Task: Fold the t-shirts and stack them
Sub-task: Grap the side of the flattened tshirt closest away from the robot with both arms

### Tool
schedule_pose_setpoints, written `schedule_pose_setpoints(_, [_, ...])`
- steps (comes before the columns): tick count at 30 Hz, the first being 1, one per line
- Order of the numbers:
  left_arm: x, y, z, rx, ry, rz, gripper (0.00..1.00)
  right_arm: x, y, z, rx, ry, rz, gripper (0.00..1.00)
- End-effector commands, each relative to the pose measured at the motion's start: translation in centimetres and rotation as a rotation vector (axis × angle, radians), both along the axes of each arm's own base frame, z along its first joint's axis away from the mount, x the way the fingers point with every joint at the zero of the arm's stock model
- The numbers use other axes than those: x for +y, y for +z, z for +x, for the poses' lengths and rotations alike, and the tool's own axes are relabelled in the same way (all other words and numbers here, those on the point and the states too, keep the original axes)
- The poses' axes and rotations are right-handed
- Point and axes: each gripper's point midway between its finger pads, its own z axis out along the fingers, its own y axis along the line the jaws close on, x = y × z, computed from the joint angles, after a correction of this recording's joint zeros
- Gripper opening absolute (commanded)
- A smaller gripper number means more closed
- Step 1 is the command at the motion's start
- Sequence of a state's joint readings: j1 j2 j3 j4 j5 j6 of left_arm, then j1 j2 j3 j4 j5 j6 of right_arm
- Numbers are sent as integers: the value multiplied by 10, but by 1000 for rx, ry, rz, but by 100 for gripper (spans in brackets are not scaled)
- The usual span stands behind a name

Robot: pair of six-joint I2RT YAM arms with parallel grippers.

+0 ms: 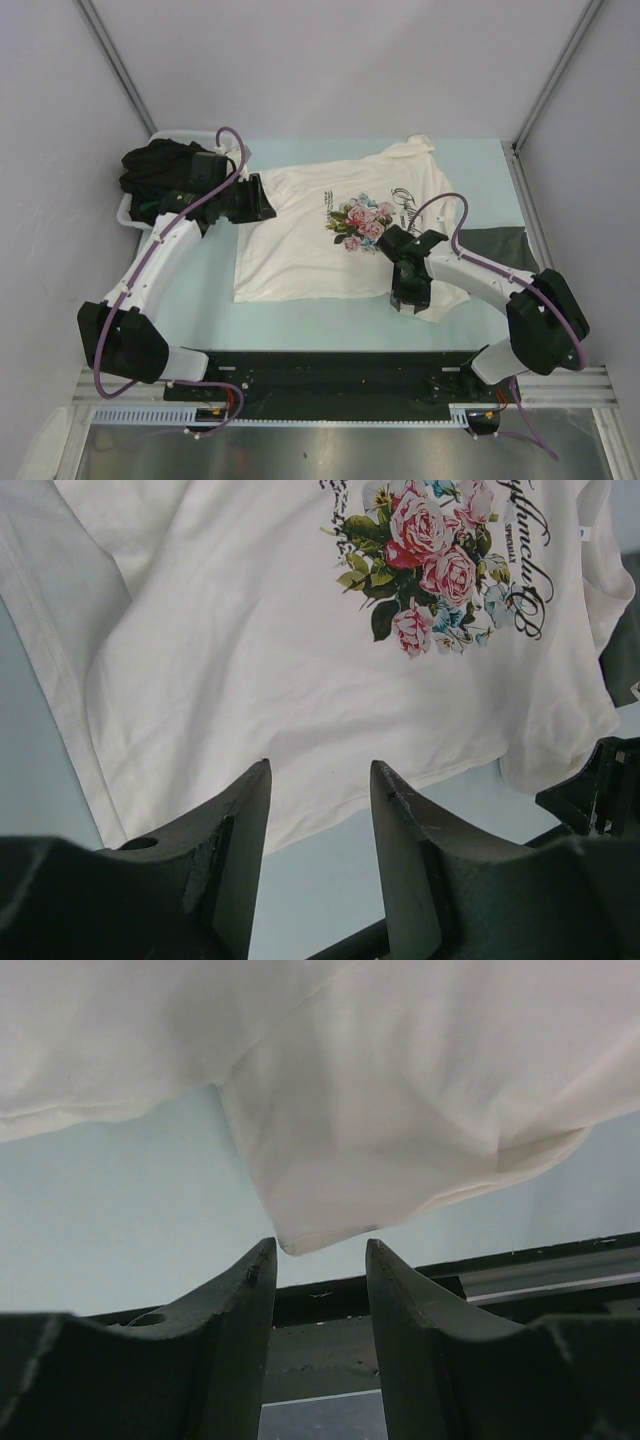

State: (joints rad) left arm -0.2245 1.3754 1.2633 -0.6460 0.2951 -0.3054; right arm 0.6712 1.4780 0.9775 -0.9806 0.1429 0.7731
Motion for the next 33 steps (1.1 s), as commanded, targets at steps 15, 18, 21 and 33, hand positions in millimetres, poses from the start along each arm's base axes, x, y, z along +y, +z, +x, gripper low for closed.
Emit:
schedule_pose_setpoints(15, [-5,16,-1,-60,-34,-13,50,4,-18,-5,50,-42,-18,0])
schedule_pose_setpoints(18, [-5,16,-1,-62,-35,-14,50,6,-12,-5,38,-43,2,0])
schedule_pose_setpoints(21, [-5,16,1,-59,-34,-13,50,10,-1,-3,12,-46,38,0])
schedule_pose_setpoints(33, [-7,16,3,-53,-39,-17,50,23,48,31,-81,6,40,0])
